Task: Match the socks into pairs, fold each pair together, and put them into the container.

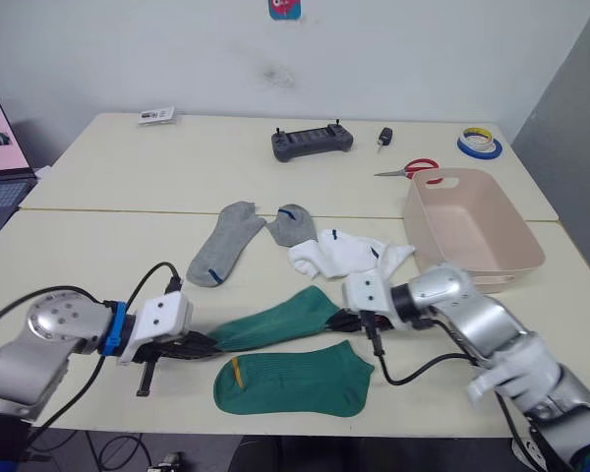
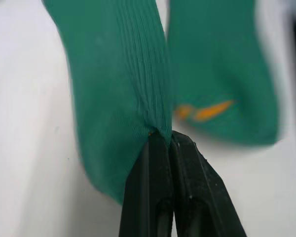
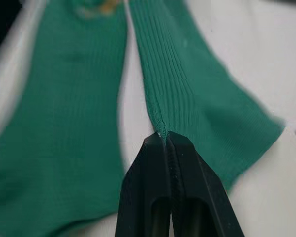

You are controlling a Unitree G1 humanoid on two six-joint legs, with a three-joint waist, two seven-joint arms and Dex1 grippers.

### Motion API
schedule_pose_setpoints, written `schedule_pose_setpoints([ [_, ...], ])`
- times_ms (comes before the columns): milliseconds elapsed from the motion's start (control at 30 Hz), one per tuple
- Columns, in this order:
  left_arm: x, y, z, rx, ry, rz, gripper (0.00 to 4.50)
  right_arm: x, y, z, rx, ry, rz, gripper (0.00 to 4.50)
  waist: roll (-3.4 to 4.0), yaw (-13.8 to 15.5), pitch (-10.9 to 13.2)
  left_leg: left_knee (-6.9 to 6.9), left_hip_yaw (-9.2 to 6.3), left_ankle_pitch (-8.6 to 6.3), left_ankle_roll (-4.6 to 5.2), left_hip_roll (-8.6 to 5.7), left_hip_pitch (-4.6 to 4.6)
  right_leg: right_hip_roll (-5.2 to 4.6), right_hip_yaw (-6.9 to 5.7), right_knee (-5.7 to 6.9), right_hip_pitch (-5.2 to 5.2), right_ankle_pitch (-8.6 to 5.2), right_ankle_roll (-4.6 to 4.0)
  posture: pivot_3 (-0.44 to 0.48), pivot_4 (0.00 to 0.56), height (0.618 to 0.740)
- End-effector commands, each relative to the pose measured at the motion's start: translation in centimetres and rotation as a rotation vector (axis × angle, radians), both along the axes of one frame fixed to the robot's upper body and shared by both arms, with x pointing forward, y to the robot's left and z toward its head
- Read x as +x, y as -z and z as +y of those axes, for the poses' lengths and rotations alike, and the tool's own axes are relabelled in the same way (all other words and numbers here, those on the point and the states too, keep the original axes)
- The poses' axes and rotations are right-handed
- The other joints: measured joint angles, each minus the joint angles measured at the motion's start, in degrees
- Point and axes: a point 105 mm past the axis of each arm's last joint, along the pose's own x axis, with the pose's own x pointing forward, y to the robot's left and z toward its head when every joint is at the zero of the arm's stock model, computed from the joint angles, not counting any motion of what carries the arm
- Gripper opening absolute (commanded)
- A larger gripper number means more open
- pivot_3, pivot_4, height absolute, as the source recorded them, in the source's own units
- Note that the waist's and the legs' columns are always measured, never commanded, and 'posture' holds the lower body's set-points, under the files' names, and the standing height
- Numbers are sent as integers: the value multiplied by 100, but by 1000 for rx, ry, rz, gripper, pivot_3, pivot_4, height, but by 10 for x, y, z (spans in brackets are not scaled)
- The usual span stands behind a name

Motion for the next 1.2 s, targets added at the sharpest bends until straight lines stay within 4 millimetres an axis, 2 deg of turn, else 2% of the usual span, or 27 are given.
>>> schedule_pose_setpoints([
  [33,-14,-21,-7,-52,12,125,0,-30,-25,-7,43,-38,118,26,5,-4,2,-1,1,0,0,-1,5,1,-1,-1,2,0,0,0,150,737],
  [167,-10,-29,-9,-92,-30,220,0,-31,-34,-13,62,34,220,26,5,-4,3,-2,4,-1,1,0,6,6,-3,-1,1,-1,1,0,150,737],
  [300,-7,-14,-9,-64,-57,366,0,-15,-25,-16,55,153,333,26,6,-6,3,-1,14,-1,3,-6,7,11,-3,-1,-2,-1,1,0,150,737],
  [400,10,-3,-12,-63,-89,385,0,3,-16,-14,45,225,366,26,8,-1,4,-2,17,-2,3,-5,4,24,-2,0,-8,-1,1,0,150,737],
  [533,46,4,-17,-94,-165,372,0,30,-5,-11,11,305,328,26,6,0,5,11,16,-2,3,-8,-3,45,-3,3,-11,0,0,0,150,737],
  [767,85,17,-18,-57,-221,307,0,59,5,-9,-32,358,213,26,5,-6,5,14,17,-3,6,-5,-25,43,0,2,-34,0,0,0,150,737],
  [867,98,17,-23,-77,-247,279,0,67,6,-10,-37,380,171,26,5,-1,5,18,14,-3,6,-3,-29,42,-2,10,-38,1,0,0,150,737],
  [1033,102,18,-28,-94,-250,316,0,76,5,-11,-26,417,135,26,5,-2,5,20,14,-2,5,-6,-31,15,-2,15,-39,1,0,0,150,737],
  [1067,104,17,-28,-92,-251,300,0,77,4,-11,-21,423,128,236,5,-3,5,20,13,-2,5,-6,-31,14,-3,15,-39,1,0,0,150,737],
  [1167,111,13,-27,-94,-245,221,640,78,1,-12,-8,420,114,1003,5,-3,5,20,12,-2,5,-6,-30,13,-4,20,-41,1,0,0,150,737],
  [1200,112,11,-26,-98,-246,214,990,78,0,-13,-5,424,112,1376,5,-2,5,21,12,-2,5,-5,-30,12,-4,20,-41,1,0,0,150,737],
])
